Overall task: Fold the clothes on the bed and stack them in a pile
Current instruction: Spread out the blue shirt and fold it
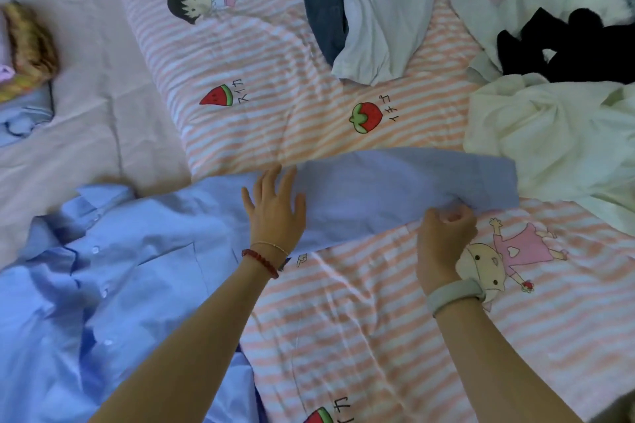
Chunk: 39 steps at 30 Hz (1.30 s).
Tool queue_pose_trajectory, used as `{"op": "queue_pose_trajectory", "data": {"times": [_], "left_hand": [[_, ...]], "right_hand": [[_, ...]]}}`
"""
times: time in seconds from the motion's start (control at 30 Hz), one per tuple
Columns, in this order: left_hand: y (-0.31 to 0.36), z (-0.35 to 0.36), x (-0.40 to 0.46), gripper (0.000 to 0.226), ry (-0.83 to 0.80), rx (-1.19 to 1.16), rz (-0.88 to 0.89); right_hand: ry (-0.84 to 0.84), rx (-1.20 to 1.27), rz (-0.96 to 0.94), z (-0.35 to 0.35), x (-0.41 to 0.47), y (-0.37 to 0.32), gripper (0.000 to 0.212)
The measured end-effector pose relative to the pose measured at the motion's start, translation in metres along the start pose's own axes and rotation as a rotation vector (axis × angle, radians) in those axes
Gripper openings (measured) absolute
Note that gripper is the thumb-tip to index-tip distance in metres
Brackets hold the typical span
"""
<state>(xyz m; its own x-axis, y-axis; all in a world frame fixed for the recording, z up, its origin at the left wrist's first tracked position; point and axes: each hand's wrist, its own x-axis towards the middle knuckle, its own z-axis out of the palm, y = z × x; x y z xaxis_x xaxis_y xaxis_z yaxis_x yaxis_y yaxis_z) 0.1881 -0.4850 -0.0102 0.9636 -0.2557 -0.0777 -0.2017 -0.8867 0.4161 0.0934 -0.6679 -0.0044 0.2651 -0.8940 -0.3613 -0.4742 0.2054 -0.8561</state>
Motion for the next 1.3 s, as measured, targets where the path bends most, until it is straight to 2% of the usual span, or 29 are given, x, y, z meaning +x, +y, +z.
{"op": "queue_pose_trajectory", "data": {"times": [0.13, 0.33, 0.53, 0.67, 0.77, 0.87, 1.0, 1.07, 1.13, 1.2, 1.3], "left_hand": [[-0.06, -0.029, -0.041, 0.038, 0.052, -0.004, -0.062], [-0.178, -0.087, -0.053, 0.039, 0.078, 0.026, -0.321], [-0.309, -0.123, -0.048, 0.04, 0.114, 0.041, -0.475], [-0.387, -0.136, -0.038, 0.046, 0.136, -0.028, -0.561], [-0.432, -0.142, -0.026, 0.048, 0.123, -0.063, -0.648], [-0.468, -0.148, -0.006, 0.052, 0.067, -0.127, -0.684], [-0.476, -0.151, 0.023, 0.05, 0.055, -0.301, -0.619], [-0.469, -0.146, 0.03, 0.034, 0.024, -0.277, -0.569], [-0.464, -0.143, 0.034, 0.02, 0.069, -0.301, -0.579], [-0.468, -0.146, 0.037, 0.026, 0.167, -0.501, -0.663], [-0.48, -0.157, 0.031, 0.029, 0.229, -0.845, -0.72]], "right_hand": [[-0.118, -0.155, -0.125, 0.027, -0.061, 0.005, 0.043], [-0.349, -0.324, -0.463, 0.099, -0.164, 0.006, 0.043], [-0.514, -0.481, -0.755, 0.191, -0.245, 0.018, 0.042], [-0.687, -0.631, -0.967, 0.255, -0.28, 0.036, 0.037], [-0.793, -0.782, -1.047, 0.301, -0.294, 0.044, 0.036], [-0.796, -0.894, -1.122, 0.341, -0.3, 0.04, 0.034], [-0.788, -0.942, -1.089, 0.387, -0.306, 0.026, 0.032], [-0.779, -0.997, -1.022, 0.408, -0.313, 0.025, 0.035], [-0.733, -1.104, -1.015, 0.427, -0.32, 0.029, 0.045], [-0.705, -1.205, -0.98, 0.441, -0.322, 0.034, 0.06], [-0.751, -1.289, -0.766, 0.456, -0.321, 0.037, 0.075]]}}
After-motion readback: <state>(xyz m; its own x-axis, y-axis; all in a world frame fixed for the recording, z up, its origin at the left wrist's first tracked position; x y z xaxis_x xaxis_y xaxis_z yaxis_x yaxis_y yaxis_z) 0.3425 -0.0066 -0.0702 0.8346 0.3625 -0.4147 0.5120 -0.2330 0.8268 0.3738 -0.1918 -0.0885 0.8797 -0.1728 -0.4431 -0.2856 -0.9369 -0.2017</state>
